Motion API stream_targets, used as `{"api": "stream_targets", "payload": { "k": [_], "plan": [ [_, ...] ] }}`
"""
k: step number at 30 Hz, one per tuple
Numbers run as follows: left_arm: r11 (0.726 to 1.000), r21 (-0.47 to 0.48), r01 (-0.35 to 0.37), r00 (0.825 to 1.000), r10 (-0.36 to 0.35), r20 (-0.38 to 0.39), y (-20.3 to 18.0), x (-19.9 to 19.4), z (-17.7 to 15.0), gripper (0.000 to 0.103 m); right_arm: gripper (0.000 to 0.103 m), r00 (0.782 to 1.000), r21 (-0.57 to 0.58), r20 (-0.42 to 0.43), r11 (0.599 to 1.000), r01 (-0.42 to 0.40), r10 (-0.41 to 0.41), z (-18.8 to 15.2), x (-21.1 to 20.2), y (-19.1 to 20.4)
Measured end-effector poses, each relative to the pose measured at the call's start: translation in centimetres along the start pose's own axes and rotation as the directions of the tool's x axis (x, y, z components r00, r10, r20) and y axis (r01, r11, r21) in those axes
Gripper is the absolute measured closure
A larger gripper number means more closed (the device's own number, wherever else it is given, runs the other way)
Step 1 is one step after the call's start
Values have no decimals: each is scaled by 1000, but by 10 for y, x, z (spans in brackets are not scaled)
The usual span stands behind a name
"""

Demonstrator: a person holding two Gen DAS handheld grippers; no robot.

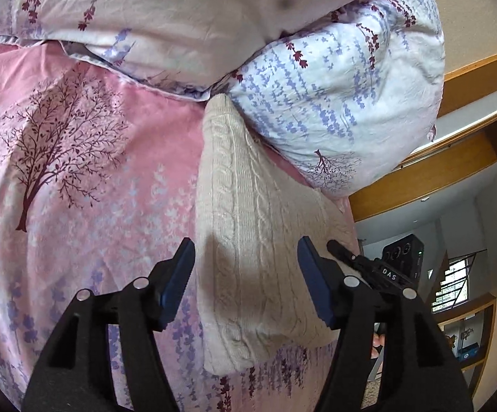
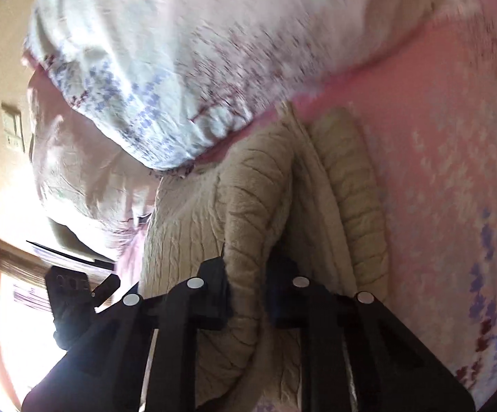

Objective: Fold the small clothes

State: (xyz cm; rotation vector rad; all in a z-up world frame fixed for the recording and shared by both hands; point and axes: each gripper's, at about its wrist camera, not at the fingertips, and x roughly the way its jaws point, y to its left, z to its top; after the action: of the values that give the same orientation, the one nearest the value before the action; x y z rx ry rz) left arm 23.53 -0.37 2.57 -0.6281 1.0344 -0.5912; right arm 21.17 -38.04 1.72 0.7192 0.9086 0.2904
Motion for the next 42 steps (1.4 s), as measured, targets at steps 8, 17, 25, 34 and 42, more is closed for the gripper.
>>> {"api": "stream_targets", "payload": {
  "k": [8,17,25,34,42],
  "plan": [
    [996,79,29,999,-26,-34,-15,10,-10,39,88,974,-182,206,975,128,-90,1,-32,27],
    [986,160,41,997,-31,-67,-29,25,-20,39,88,973,-103,206,987,127,-104,-2,-32,-7],
    [963,269,21,997,-2,-73,-43,23,-36,37,79,967,16,157,980,200,-200,1,-27,-37],
    [959,281,39,997,-17,-81,-34,-9,-63,35,62,976,15,204,997,77,-78,-50,-104,-32],
    [965,257,55,991,-22,-130,-34,13,-76,44,63,980,-53,187,995,84,-73,-76,-105,-20]
  ]
}}
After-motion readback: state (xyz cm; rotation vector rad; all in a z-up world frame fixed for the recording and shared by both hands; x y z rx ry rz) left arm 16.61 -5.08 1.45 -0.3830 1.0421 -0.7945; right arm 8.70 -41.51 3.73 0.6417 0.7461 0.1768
